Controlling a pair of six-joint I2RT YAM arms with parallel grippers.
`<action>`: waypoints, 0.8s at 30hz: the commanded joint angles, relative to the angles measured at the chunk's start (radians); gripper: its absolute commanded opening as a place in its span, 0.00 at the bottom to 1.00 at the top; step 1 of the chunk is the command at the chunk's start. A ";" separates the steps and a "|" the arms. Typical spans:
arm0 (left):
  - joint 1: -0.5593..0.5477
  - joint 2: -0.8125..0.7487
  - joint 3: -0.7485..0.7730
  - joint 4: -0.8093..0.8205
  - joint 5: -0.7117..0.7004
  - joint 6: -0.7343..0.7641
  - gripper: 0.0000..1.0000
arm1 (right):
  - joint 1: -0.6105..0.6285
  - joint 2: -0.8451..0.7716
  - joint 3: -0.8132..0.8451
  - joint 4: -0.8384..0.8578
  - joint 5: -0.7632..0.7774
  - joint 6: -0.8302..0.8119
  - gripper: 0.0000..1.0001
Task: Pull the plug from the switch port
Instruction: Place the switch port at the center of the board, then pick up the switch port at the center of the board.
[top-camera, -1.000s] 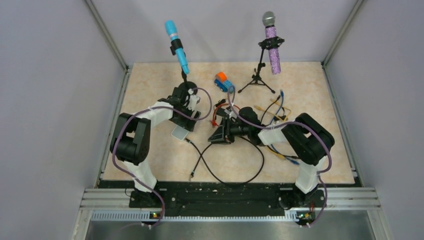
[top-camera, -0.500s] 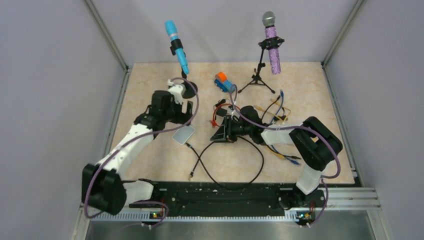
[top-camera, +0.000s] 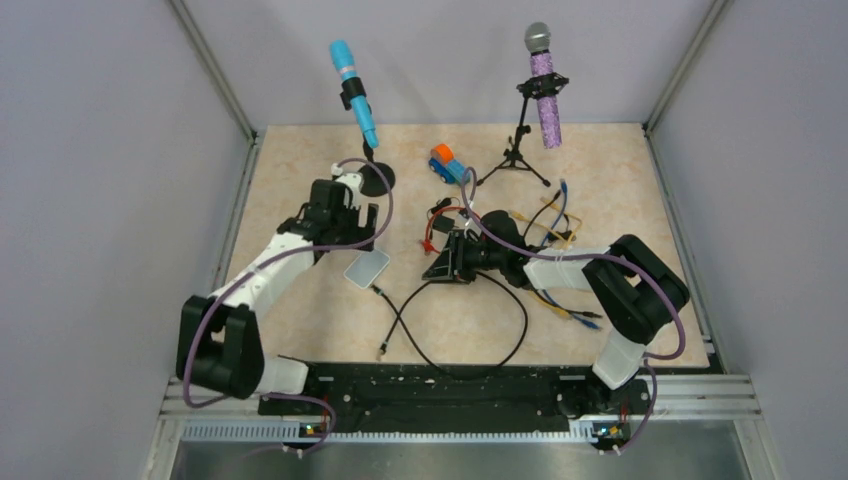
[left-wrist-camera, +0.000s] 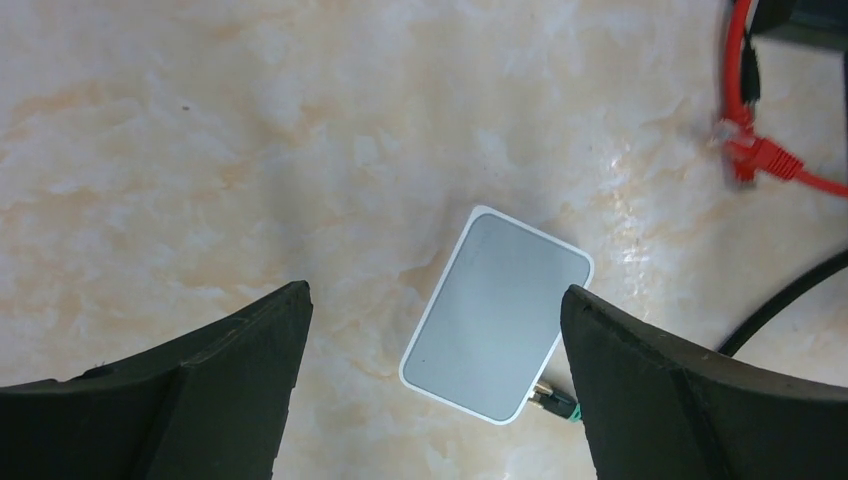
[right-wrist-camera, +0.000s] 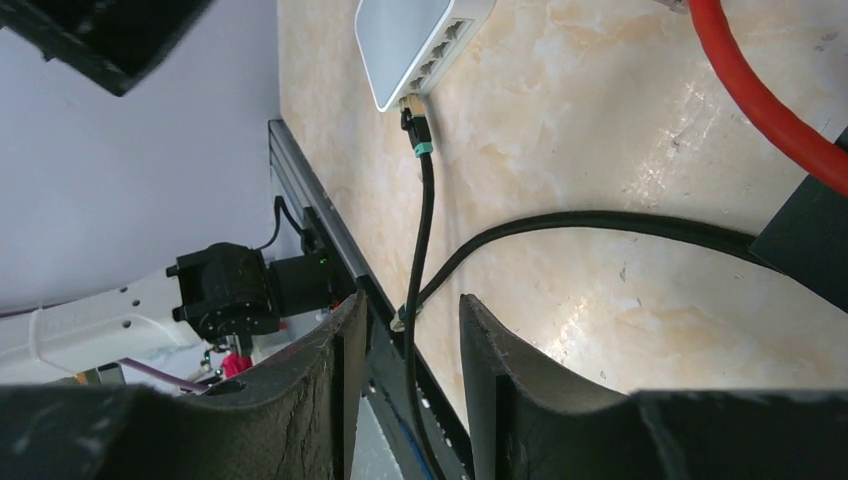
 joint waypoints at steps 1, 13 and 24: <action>-0.003 0.163 0.183 -0.228 0.132 0.183 0.99 | 0.002 -0.005 0.025 0.034 -0.018 -0.001 0.39; -0.074 0.377 0.226 -0.356 0.226 0.350 0.99 | 0.002 0.050 0.016 0.111 -0.066 0.055 0.38; -0.097 0.508 0.235 -0.290 0.088 0.303 0.99 | 0.002 0.078 0.008 0.187 -0.098 0.103 0.38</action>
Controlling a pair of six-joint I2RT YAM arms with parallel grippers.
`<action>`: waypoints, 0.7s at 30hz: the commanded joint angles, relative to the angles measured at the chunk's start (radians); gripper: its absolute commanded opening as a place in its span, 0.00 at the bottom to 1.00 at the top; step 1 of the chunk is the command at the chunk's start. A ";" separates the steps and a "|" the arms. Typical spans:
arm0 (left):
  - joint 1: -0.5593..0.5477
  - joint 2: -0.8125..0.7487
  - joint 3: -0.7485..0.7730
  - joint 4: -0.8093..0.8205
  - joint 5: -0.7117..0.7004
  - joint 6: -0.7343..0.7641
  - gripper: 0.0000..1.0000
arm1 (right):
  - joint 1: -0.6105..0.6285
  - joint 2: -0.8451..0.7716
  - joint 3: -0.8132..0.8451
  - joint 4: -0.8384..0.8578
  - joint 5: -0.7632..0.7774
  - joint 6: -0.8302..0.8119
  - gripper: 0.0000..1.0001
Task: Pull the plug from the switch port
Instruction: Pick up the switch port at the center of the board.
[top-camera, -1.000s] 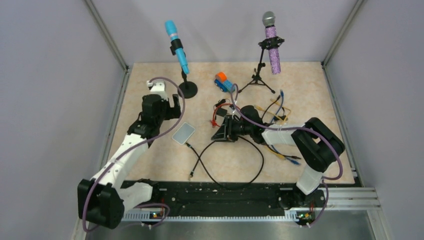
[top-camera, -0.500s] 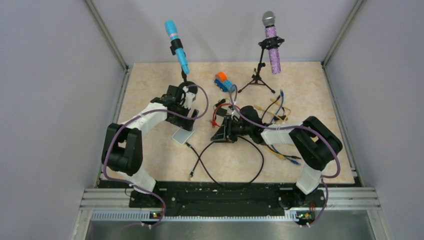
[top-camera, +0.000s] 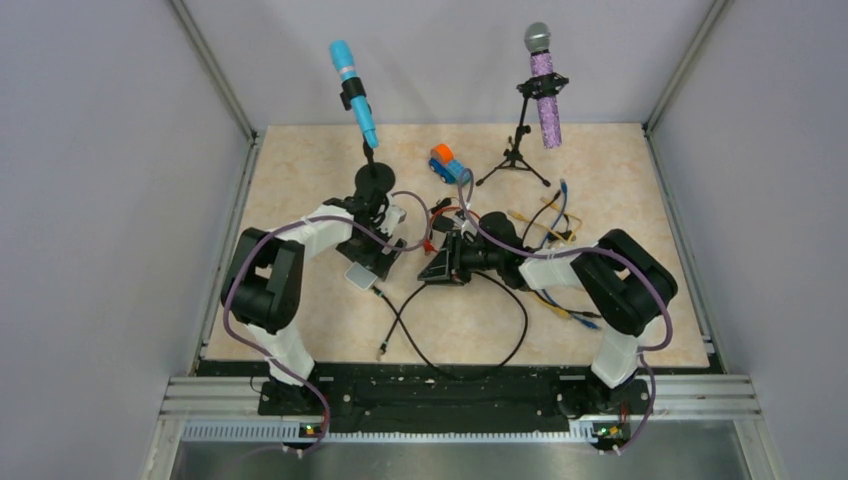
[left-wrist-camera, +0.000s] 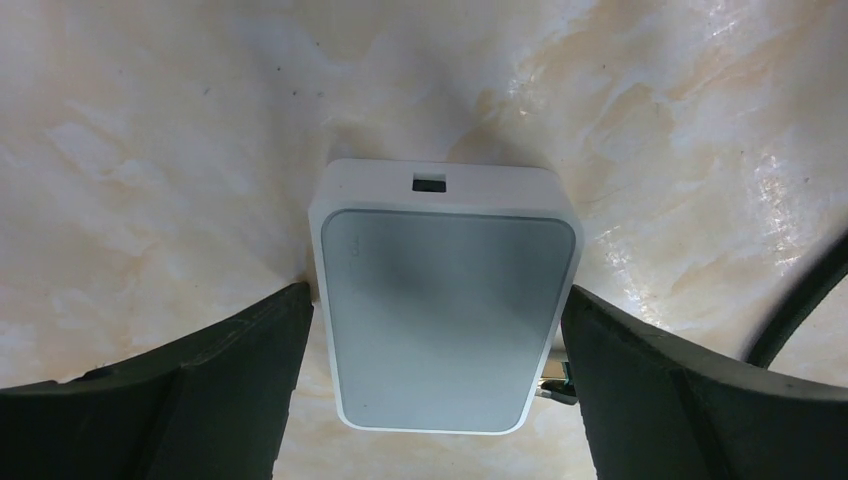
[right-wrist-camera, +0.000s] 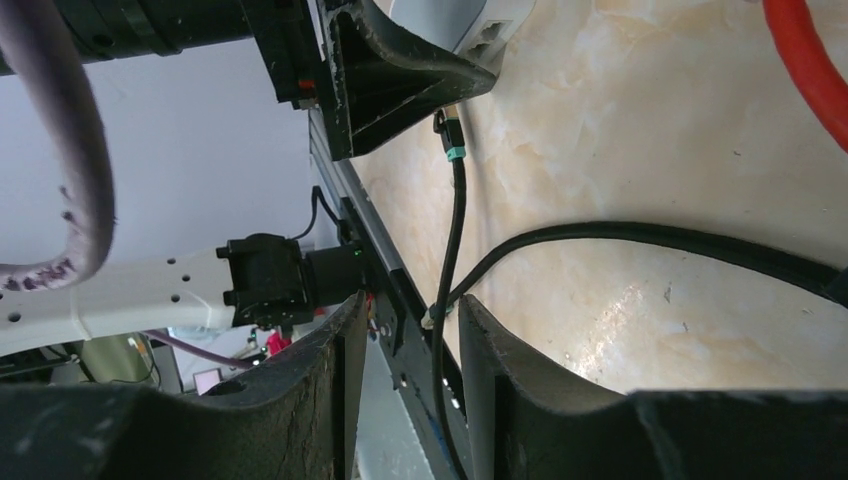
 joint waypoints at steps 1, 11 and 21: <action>-0.005 0.059 0.018 0.033 -0.043 -0.009 0.99 | 0.003 0.013 0.010 0.064 -0.027 0.011 0.38; -0.020 0.061 0.006 0.037 -0.060 -0.015 0.05 | 0.003 0.024 0.021 0.073 -0.043 0.021 0.38; -0.021 -0.038 0.082 0.019 0.139 -0.143 0.00 | 0.080 0.143 0.110 0.120 -0.042 0.051 0.55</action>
